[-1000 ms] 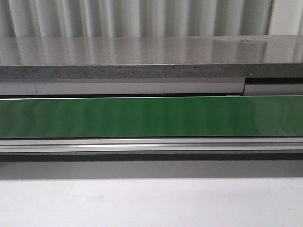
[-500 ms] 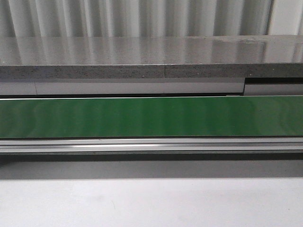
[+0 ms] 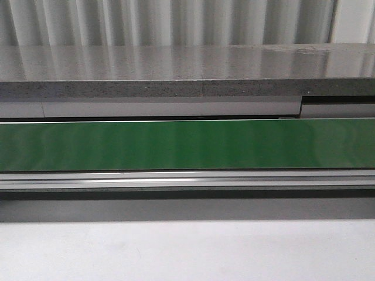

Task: Move button from right to left

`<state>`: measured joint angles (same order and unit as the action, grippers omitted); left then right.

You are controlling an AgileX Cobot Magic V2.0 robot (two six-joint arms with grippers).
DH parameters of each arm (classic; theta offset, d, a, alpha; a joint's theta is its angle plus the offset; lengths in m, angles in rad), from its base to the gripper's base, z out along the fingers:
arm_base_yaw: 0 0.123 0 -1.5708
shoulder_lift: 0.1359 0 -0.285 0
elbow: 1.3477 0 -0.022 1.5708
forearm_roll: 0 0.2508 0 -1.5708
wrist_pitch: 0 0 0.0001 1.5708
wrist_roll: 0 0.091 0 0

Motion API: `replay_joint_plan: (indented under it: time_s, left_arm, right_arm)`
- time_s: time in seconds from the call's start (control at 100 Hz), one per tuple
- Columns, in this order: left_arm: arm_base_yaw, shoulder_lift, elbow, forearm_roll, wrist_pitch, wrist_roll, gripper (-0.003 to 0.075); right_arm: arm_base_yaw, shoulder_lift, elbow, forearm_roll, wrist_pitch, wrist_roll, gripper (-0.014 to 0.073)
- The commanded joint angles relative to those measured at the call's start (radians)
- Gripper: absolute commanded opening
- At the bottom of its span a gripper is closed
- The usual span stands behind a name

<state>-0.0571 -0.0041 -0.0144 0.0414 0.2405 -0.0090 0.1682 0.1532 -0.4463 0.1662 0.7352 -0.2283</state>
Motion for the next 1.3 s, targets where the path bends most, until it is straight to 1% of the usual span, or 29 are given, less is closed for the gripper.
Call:
replay_joint_plan:
  time_s: [0.0,0.02,0.06,0.13,1.14,1.22,1.29]
  left_arm:
    - [0.001,-0.035,0.031,-0.015,-0.150,-0.006,-0.0020]
    - [0.001,-0.035,0.041,-0.018,-0.167,-0.006,-0.0020]
    - [0.001,-0.037,0.038,-0.018,-0.117,-0.006,-0.0020]
    - [0.001,-0.035,0.038,-0.020,-0.114,-0.006,-0.0020]
    - [0.001,-0.035,0.038,-0.020,-0.120,-0.006,-0.0020]
    - [0.001,-0.035,0.038,-0.020,-0.120,-0.006,-0.0020]
    - [0.001,-0.035,0.038,-0.020,-0.120,-0.006,-0.0020]
  right_arm:
    - [0.003,0.013,-0.024,0.011,-0.072,-0.008,-0.0067]
    - [0.003,0.013,-0.024,0.011,-0.070,-0.008,-0.0067]
    - [0.003,0.013,-0.024,0.011,-0.070,-0.008,-0.0067]
    - [0.003,0.013,-0.024,0.011,-0.070,-0.008,-0.0067]
    - [0.003,0.013,-0.024,0.011,-0.069,-0.008,-0.0067]
    - [0.002,0.013,-0.020,-0.003,-0.108,-0.008,-0.0067]
    - [-0.015,0.013,0.004,-0.018,-0.202,-0.007,-0.0067]
